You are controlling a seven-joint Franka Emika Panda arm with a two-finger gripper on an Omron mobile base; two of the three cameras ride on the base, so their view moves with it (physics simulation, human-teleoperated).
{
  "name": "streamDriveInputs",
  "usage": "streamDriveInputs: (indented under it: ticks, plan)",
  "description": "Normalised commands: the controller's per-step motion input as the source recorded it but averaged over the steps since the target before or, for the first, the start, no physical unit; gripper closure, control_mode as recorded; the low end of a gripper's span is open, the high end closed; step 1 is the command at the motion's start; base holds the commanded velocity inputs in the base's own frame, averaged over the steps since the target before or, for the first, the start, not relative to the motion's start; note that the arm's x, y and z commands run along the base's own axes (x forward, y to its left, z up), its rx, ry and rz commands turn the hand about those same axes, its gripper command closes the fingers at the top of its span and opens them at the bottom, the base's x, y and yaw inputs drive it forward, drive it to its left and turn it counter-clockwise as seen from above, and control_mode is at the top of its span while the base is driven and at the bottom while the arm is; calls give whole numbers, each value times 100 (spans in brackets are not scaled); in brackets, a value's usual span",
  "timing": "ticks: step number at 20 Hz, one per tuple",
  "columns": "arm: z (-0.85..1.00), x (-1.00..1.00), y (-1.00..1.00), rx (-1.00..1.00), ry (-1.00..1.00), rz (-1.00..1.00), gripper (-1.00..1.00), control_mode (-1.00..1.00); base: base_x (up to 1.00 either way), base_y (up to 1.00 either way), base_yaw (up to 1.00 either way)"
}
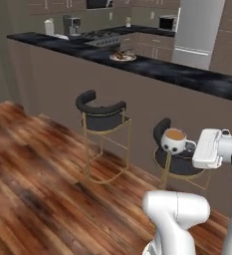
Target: Pick up the brewed coffee from the coffee machine and place it next to the breakfast plate on the dining counter.
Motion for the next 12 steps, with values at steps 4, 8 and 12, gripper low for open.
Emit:
streamDriveInputs:
  ticks: [4,8,12]
  plan:
    - [0,0,0,0,0,0,100,100,100,100,-42]
    - [0,0,0,0,0,0,100,100,100,100,-43]
    - [0,0,0,0,0,0,100,100,100,100,-43]
